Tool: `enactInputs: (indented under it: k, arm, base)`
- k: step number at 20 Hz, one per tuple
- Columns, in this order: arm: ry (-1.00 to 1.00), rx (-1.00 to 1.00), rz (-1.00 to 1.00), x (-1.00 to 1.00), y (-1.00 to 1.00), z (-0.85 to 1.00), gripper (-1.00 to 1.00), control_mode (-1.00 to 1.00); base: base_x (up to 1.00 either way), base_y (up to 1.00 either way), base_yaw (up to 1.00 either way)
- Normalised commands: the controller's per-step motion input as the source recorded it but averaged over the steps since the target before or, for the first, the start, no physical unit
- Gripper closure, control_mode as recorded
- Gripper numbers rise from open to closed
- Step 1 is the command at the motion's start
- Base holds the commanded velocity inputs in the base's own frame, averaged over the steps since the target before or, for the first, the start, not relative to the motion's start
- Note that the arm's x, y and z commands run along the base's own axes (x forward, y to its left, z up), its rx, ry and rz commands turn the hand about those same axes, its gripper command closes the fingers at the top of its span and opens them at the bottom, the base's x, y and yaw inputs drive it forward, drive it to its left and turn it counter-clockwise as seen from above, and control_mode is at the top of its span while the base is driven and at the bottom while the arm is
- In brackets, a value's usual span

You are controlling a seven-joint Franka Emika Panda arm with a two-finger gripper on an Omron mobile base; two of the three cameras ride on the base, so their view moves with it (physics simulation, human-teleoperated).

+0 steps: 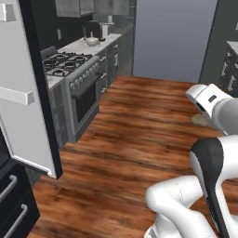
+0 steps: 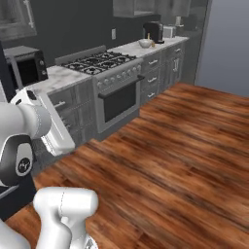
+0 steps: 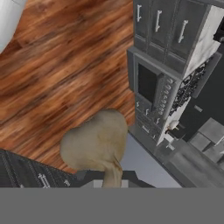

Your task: Retrieve the bottle and the shaker from the cabinet and place them next to the mixing bowl on the counter. Then add garlic from the fridge to the mixing bowl.

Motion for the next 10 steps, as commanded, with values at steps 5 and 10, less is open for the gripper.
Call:
enactInputs:
  k: [5, 10]
  arm:
    - [0.00, 0.00, 0.00, 0.00, 0.00, 0.00, 1.00, 1.00]
    - [0.00, 0.00, 0.00, 0.00, 0.00, 0.00, 1.00, 1.00]
  base:
    - [0.51, 0.00, -0.08]
    - [0.59, 0.00, -0.05]
